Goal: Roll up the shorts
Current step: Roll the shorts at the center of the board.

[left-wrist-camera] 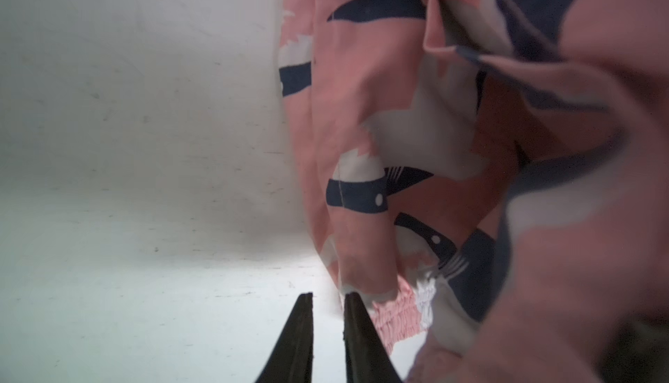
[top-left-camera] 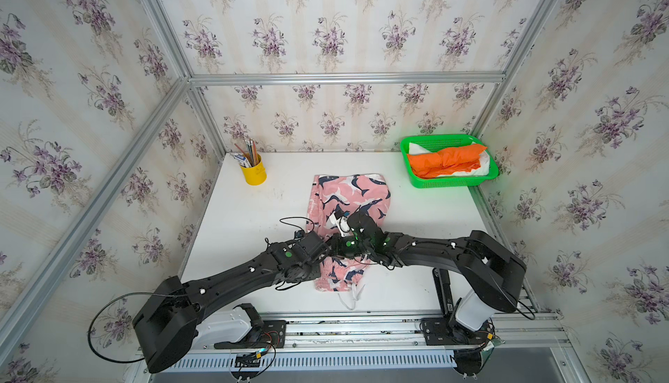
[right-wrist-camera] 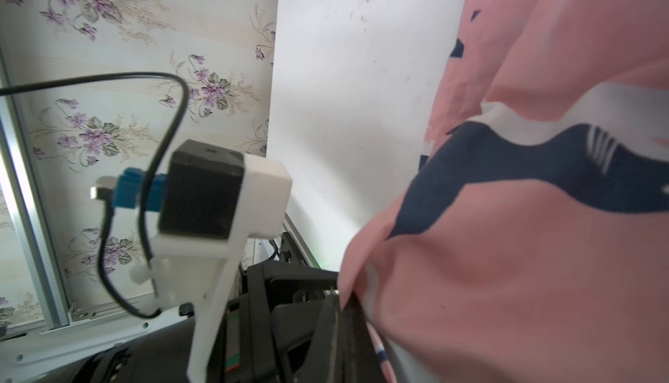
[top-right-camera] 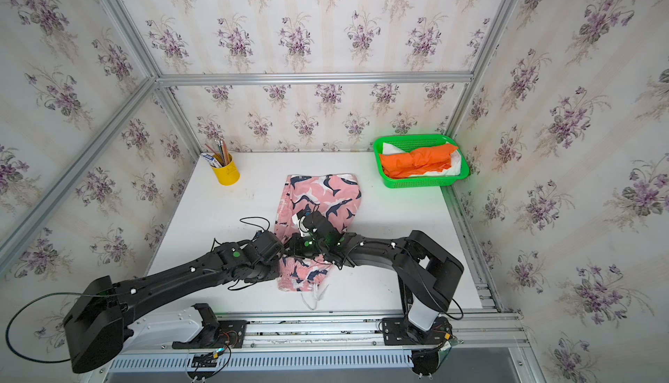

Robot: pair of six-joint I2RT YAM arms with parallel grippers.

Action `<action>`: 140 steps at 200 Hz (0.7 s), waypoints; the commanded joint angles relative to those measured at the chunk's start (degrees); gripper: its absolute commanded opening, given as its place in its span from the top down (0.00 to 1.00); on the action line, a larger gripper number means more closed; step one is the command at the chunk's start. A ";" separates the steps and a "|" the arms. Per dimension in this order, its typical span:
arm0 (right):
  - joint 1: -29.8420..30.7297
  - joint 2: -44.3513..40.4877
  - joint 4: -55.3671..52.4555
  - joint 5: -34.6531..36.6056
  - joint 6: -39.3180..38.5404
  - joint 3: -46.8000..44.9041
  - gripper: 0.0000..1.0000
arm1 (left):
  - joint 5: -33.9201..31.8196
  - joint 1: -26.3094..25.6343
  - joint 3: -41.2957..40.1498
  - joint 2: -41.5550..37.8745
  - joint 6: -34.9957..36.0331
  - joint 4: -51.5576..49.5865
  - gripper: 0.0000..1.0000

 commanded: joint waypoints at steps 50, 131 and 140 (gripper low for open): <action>-0.02 8.75 8.90 -6.72 3.02 -1.63 0.69 | 0.68 -0.24 -1.71 -9.82 -2.70 -4.60 0.77; -1.09 -12.24 -32.20 7.28 -12.14 -0.91 0.69 | 6.37 -0.33 1.64 -11.51 -1.84 -5.34 0.39; -1.13 -13.07 -31.79 6.15 -12.49 -3.02 0.78 | 6.96 -0.33 1.98 -11.51 -1.84 -5.20 0.36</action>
